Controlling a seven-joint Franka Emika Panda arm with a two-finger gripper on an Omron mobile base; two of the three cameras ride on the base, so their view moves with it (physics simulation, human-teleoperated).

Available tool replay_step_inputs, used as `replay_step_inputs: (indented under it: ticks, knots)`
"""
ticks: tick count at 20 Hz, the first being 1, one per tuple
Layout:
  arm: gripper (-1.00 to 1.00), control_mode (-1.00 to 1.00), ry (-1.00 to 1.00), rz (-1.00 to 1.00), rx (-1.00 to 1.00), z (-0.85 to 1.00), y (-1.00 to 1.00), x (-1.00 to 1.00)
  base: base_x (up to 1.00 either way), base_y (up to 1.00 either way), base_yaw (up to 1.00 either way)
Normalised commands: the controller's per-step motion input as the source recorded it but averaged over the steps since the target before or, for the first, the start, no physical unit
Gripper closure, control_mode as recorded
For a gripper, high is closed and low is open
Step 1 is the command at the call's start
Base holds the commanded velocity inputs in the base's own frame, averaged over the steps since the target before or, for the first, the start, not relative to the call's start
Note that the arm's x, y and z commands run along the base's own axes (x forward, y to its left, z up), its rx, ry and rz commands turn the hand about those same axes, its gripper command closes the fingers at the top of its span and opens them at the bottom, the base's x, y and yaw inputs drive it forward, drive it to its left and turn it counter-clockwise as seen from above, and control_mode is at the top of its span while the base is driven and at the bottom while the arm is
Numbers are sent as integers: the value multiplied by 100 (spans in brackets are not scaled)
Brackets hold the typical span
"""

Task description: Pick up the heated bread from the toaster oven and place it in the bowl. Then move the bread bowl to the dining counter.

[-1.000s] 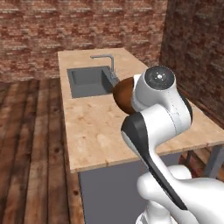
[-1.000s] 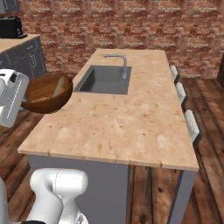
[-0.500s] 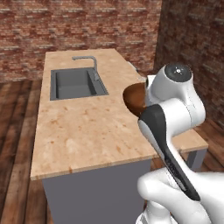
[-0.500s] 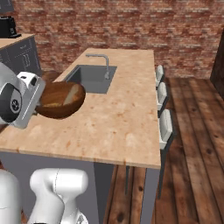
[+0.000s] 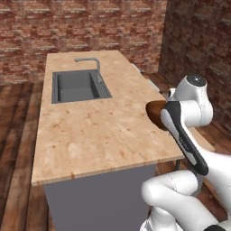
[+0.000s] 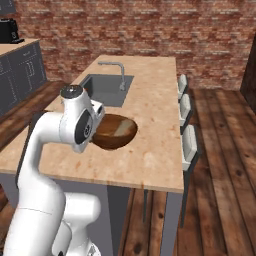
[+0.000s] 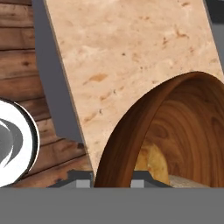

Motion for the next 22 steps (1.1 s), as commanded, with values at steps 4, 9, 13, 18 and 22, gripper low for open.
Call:
replay_step_inputs:
  ticks: [4, 9, 13, 18, 22]
  knots:
    - [100, -100, 11, -5, 0, -84, -99, 100, 0, 0, 0]
    - [100, -100, 3, -3, 0, -55, -76, 95, 0, 0, 0]
    - [100, -100, 0, -1, 0, -60, -56, 62, 0, 0, 0]
    - [-100, -100, 0, -2, 0, -56, -17, 48, 0, 0, 0]
    - [-100, -100, 0, -8, 0, -23, 0, 29, 0, 0, 0]
